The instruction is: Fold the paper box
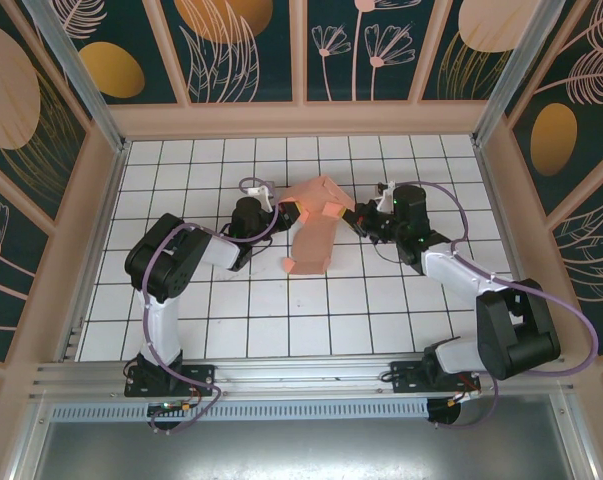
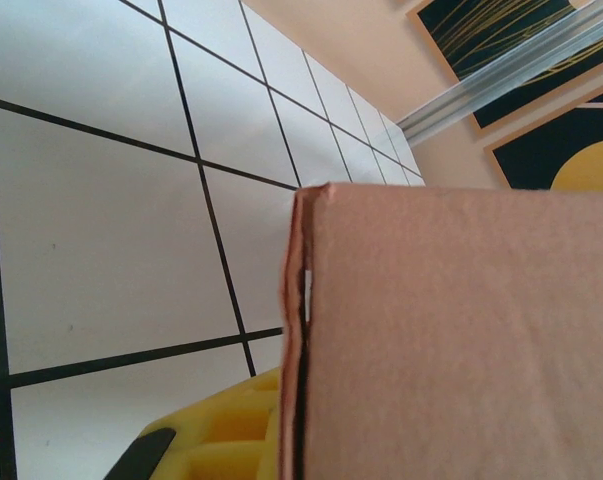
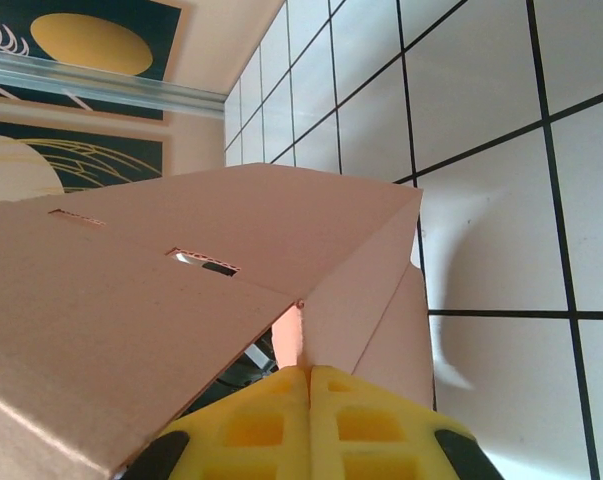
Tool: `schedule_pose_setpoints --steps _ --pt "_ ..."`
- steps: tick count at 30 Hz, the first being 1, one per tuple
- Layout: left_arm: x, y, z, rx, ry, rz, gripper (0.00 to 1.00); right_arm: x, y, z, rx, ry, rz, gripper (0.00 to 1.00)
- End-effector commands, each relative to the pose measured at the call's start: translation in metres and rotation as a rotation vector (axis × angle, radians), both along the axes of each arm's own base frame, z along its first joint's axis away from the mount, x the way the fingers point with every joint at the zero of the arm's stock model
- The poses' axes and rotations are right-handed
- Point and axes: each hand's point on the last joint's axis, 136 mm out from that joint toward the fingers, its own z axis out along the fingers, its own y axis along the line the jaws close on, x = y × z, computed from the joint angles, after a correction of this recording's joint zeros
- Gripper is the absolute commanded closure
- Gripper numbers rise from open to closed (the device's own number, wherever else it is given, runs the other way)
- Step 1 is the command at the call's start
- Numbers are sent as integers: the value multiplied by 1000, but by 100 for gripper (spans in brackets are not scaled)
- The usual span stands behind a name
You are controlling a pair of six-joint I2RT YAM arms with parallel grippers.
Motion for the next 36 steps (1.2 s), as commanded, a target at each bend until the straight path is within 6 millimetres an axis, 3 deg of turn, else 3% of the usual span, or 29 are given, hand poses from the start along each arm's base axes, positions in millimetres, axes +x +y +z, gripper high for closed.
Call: schedule_pose_setpoints --steps 1,15,18,22,28,29,32,36 --pt "1 -3 6 9 -40 -16 100 4 8 14 -4 -54 20 82" --pt "0 -4 3 10 -32 -22 100 7 15 22 39 -90 40 66" --pt "0 -5 4 11 -33 -23 100 7 14 22 38 -92 39 74" --pt "0 -4 4 13 -32 -20 100 7 15 19 28 -82 41 100" --pt "1 -3 1 15 -24 -11 100 6 15 22 12 -98 44 100" --pt "1 -2 0 14 -20 -8 100 5 15 23 5 -104 42 99" --pt "2 0 -2 13 -7 8 100 7 7 29 -21 -137 3 73" --pt "3 -2 -4 -1 11 6 100 5 -1 42 -42 -209 -28 65"
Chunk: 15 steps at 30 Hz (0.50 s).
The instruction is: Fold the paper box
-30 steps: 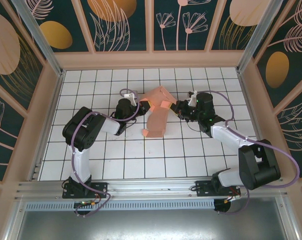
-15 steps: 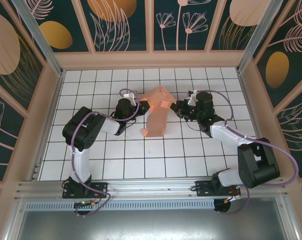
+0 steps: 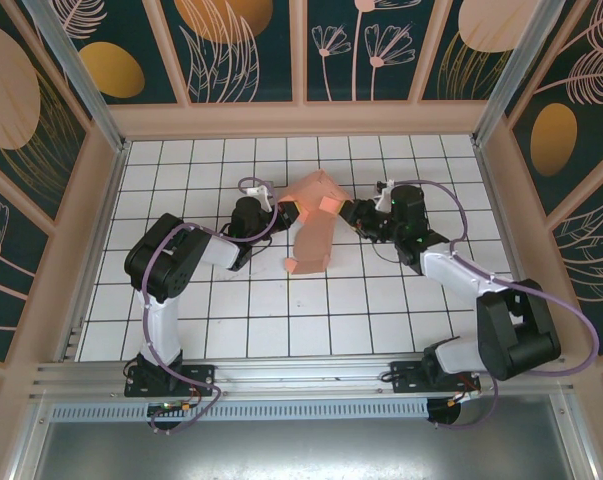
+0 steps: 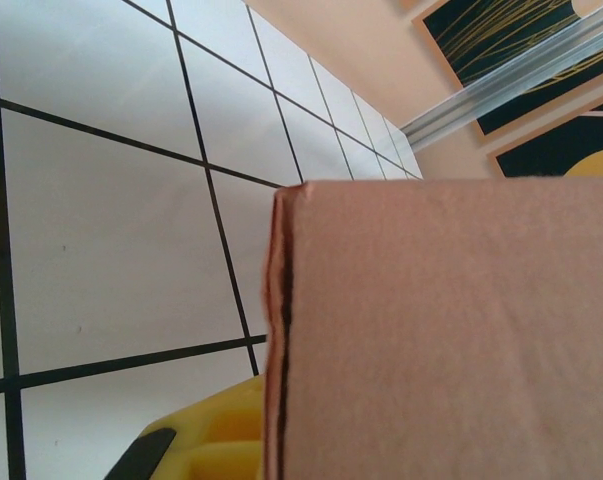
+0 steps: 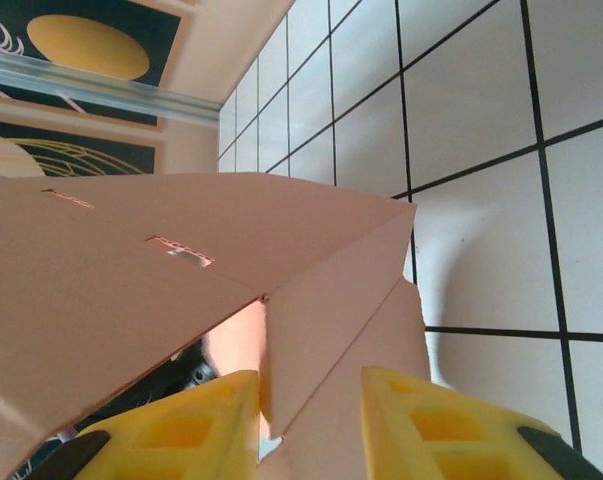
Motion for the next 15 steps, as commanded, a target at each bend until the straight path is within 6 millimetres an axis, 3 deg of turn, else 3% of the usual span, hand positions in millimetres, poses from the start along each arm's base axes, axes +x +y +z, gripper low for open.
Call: schedule_pose_setpoints --steps 1,8,15 --pt "2 -6 -3 2 0 -12 100 0 -2 40 -3 -166 -7 62" --pt "4 -4 -4 1 7 7 100 -4 -21 57 -75 -262 -83 48" --pt "13 4 -3 33 -19 63 100 -4 -32 85 -185 -341 -121 46"
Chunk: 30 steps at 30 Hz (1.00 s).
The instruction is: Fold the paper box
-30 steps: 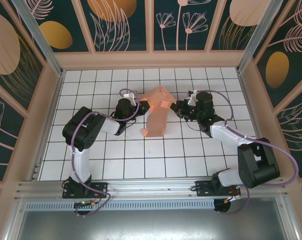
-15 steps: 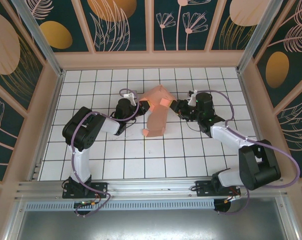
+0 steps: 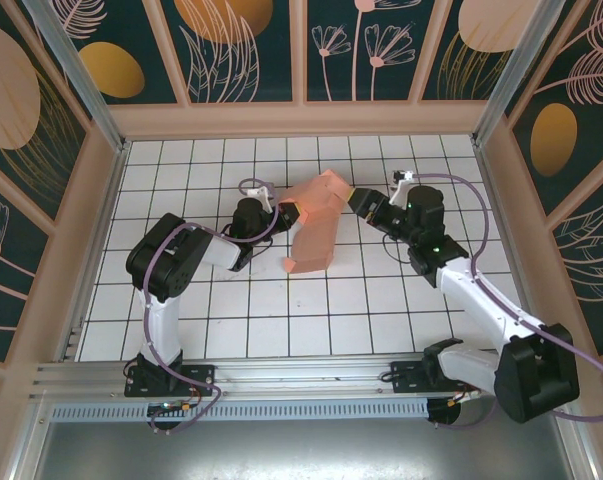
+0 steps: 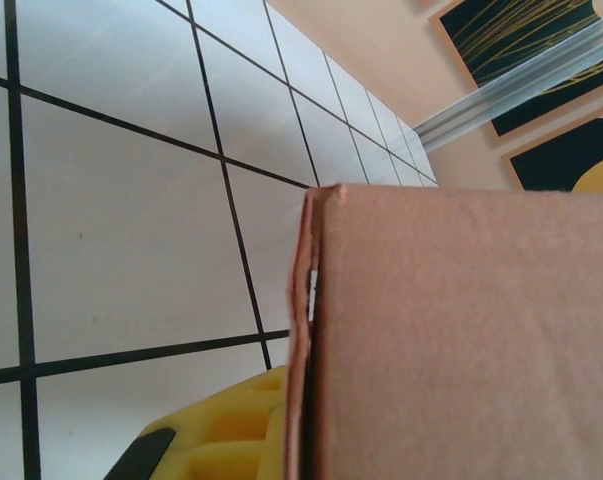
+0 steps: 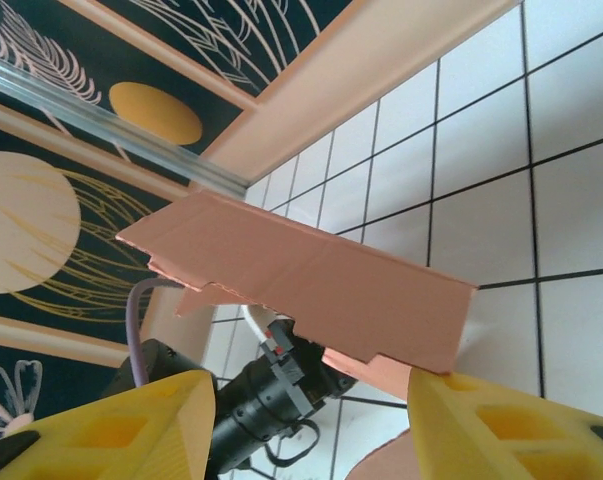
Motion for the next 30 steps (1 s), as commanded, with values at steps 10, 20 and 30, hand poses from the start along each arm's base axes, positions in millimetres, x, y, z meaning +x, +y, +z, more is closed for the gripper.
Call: schedule_pose_setpoints --steps 10,20,30 --pt "23 17 -1 33 -19 145 100 16 50 60 -270 -150 9 47" --pt "26 37 -1 122 -28 237 100 51 107 26 -480 -8 42 57" --pt "24 48 5 173 -56 273 100 74 106 -7 -542 102 -25 62"
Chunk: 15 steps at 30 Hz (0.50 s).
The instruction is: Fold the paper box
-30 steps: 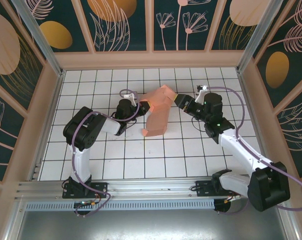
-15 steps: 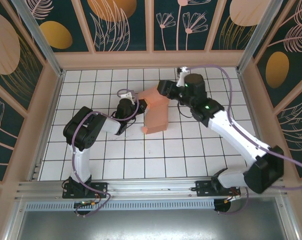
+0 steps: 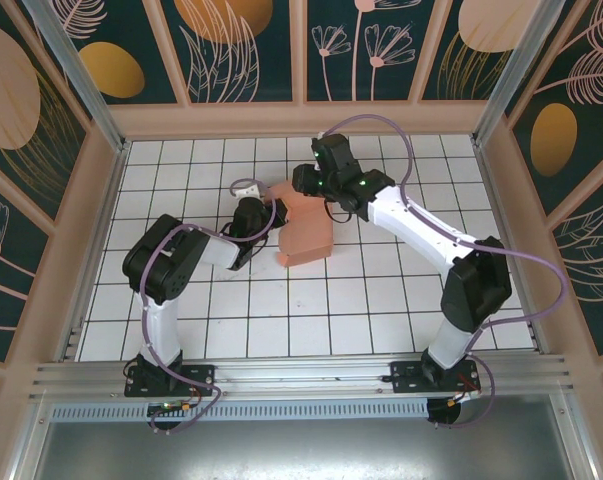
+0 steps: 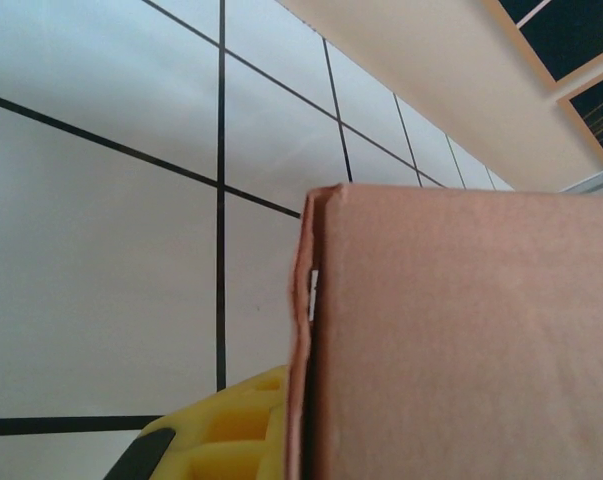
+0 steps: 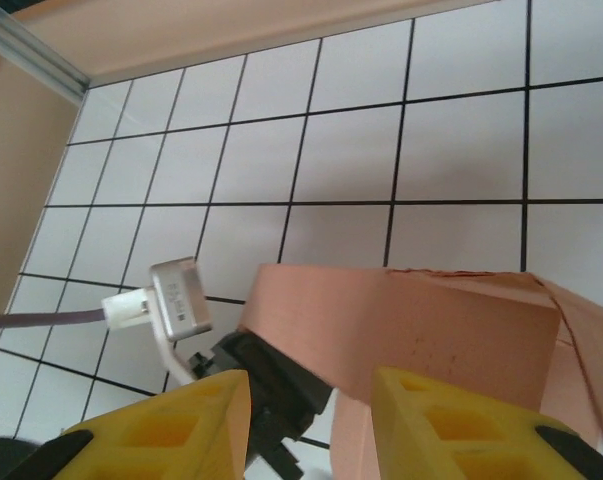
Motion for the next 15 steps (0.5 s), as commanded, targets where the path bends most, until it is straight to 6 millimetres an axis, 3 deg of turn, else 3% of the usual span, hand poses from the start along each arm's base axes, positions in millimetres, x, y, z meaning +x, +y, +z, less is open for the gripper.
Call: schedule_pose_setpoints --steps 1,12,15 --pt "2 7 16 26 -47 26 100 11 -11 -2 -34 19 -84 62" --pt "2 9 16 40 -49 28 100 14 -4 -20 -18 90 -77 76" --pt "2 8 16 41 -49 24 100 15 -4 -19 -15 89 -79 84"
